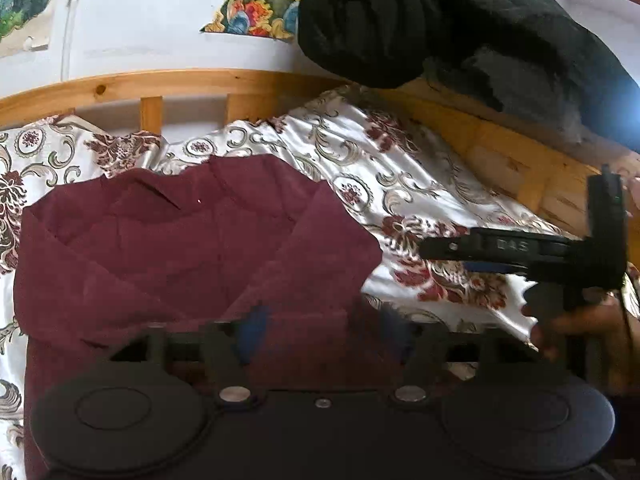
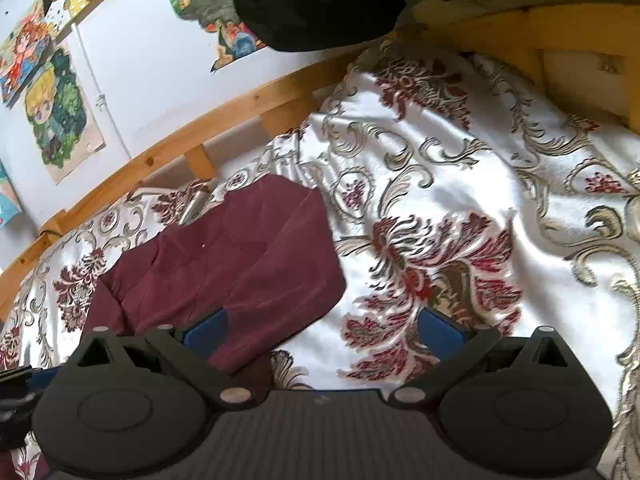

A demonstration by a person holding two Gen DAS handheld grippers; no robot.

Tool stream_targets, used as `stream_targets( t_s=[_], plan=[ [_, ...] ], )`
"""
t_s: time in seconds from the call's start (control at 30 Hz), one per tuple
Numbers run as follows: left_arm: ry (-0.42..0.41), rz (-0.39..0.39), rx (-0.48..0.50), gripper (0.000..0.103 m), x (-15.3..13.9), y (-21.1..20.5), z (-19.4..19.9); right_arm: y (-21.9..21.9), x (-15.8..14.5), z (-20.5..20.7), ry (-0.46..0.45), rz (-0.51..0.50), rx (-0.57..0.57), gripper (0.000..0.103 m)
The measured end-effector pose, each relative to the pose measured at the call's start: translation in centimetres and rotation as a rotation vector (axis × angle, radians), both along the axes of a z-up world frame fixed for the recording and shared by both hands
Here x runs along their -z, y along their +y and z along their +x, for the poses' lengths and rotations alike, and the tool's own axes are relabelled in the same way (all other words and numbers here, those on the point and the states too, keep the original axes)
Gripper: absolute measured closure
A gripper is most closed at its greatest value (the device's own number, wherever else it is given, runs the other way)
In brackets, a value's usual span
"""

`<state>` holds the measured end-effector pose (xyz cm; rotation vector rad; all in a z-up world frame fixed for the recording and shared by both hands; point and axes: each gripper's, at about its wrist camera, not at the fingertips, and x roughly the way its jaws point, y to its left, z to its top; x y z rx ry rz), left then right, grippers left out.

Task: Fold small clothes

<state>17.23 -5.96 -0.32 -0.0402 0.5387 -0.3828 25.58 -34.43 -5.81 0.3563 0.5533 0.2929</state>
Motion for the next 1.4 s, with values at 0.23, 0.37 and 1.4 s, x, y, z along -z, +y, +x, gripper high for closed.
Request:
stream_targets(
  t_s=[0.23, 0.37, 1.4],
  plan=[
    [0.002, 0.084, -0.234, 0.018, -0.4, 5.9, -0.6, 2.3, 0.9, -0.5, -0.018, 0.020, -0.127, 0.001],
    [0.065, 0.133, -0.521, 0.017, 0.1, 12.1, 1.7, 5.0, 1.4, -0.5, -0.032, 0.039, -0.238, 0.006],
    [0.088, 0.039, -0.777, 0.037, 1.7, 21.9, 9.4, 8.4, 2.7, -0.5, 0.049, 0.103, -0.459, 0.086]
  ],
)
